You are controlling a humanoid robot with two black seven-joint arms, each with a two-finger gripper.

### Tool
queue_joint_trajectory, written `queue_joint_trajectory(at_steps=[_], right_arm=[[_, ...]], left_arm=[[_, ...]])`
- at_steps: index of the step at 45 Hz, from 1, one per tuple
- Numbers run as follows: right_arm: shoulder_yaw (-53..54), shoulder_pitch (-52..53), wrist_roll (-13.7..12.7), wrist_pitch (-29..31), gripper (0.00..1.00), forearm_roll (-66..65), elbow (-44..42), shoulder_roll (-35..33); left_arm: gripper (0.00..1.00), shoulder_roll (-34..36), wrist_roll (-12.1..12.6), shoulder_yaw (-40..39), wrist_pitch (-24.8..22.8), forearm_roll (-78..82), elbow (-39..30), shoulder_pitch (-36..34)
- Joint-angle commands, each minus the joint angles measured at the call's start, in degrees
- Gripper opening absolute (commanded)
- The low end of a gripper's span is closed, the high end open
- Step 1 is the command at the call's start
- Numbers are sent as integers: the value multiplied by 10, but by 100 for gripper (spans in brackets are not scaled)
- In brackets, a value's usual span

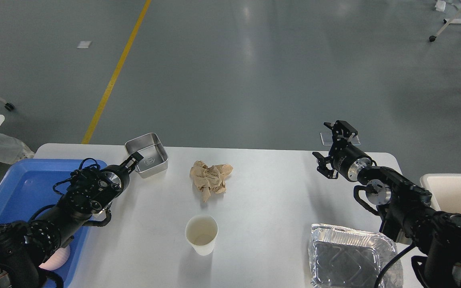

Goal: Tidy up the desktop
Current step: 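Reach the left gripper to the small steel tray and grasp it, then lift the steel tray with the left gripper up and away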

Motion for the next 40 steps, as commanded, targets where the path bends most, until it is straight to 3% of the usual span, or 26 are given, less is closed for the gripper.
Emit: queue_joint_trajectory(at_steps=[1,6,15,40], right_arm=[[0,0,0,1,100,0,0,0],[0,0,0,0,100,0,0,-3],[0,2,-1,1,100,0,0,-13],[-6,0,-2,1,100,0,0,-19]], left_arm=[[68,-1,-1,0,-5,3,-1,-4],[57,-7,-1,2,-9,3,-1,-10],[45,-9,-2,35,-13,-2,-1,-19],[41,-10,-10,49,-13,-4,-1,-13]])
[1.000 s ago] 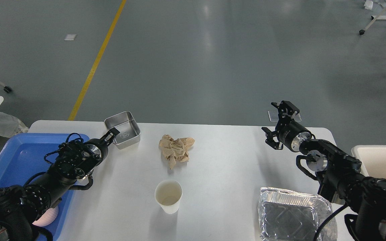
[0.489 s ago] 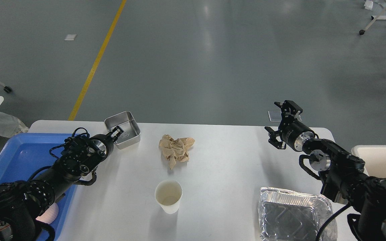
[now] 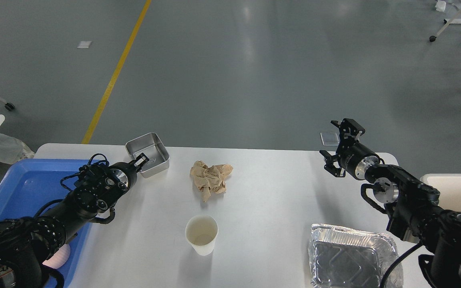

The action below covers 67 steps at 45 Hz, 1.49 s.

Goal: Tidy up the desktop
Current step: 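Lift the steel tray with the left gripper up and away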

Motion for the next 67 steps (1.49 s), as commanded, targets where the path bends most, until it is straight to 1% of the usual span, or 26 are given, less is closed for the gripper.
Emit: queue_joint_trajectory(at_steps=[1,6,11,18,28,34,41,50,55,60,63,67], right_arm=[[-1,-1,0,0,100,0,0,-1],[-1,-1,0,0,100,0,0,-4],[-1,-1,0,0,100,0,0,-6],[-1,-2,0,0,100,0,0,-6],[-1,-4,0,0,100,0,0,-7],[-1,-5,0,0,100,0,0,-9],[-1,-6,0,0,100,0,0,-12],[-1,-6,0,0,100,0,0,-12],[-1,-6,0,0,100,0,0,-12],[-1,-7,0,0,100,0,0,-12],[-1,-7,0,0,100,0,0,-12],[-1,-7,0,0,100,0,0,-12]], left_arm=[[40,0,1,0,0,0,0,1],[35,-1,1,0,0,0,0,1],[28,-1,0,0,-1,-1,0,1],[21,-1,1,0,-15,-1,0,1],[16,-1,1,-1,-17,-2,0,2],[10,-1,0,-1,-18,-2,-2,2],[2,2,-1,-1,-42,-2,-2,1],[0,5,-16,-1,-50,-2,-6,2],[0,5,-19,-1,-68,-1,-8,1],[0,10,-33,-2,-94,-1,-10,-5],[0,25,-41,-3,-115,-1,-26,-7],[0,68,-42,-4,-131,0,-69,-12]])
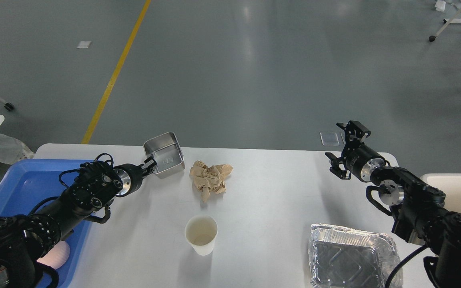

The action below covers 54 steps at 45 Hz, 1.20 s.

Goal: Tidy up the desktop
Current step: 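Lift the steel tray with the left gripper up and away, then lower the steel tray into the blue basin and release it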

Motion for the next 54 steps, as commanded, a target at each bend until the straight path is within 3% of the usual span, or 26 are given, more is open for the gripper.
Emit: queue_joint_trajectory(at_steps=[1,17,30,42,54], right_arm=[[0,0,0,0,100,0,0,0],[0,-2,1,-1,100,0,0,1],[0,0,2,-1,100,0,0,5],[0,1,2,-2,100,0,1,10],[1,0,2,-1,100,0,1,10]], left_arm=[[0,56,-4,-2,-25,1,-60,-6],[0,248,-4,-18,-98,-3,-182,-51],[0,473,-5,-97,-234,-13,-255,-77],[0,572,1,-141,-284,-15,-314,-81],[0,617,-5,-147,-341,-21,-338,-100]])
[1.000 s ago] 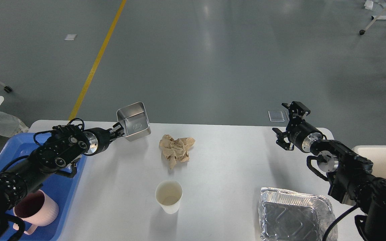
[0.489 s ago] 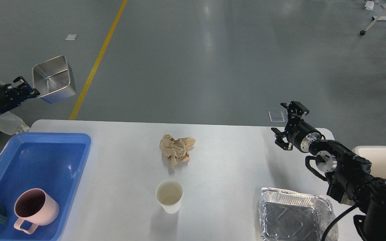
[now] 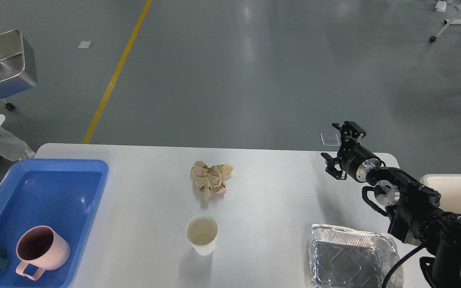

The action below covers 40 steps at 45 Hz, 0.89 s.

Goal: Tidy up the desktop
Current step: 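Lower the steel tray into the blue basin and release it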

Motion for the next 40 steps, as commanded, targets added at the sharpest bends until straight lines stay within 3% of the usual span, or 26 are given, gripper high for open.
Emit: queue_joint_trajectory(at_steps=[1,9,15,23,28,40], right_arm=[[0,0,0,0,100,0,0,0],[0,-1,0,0,100,0,0,-1],[0,-1,0,0,100,0,0,-1],[0,-1,0,0,100,0,0,-1],[0,-1,0,0,100,0,0,-1],[0,-2,-1,1,100,0,0,-4]], left_arm=[[0,23,-5,-1,-26,-8,-19,-4],[0,65,-11,0,-56,-12,-54,-3],[0,90,-46,-11,-101,-14,-61,-3],[0,98,-49,-3,-109,-13,-61,7],[0,91,-48,6,-89,-10,-58,33],[0,42,-47,31,18,-7,-47,123]])
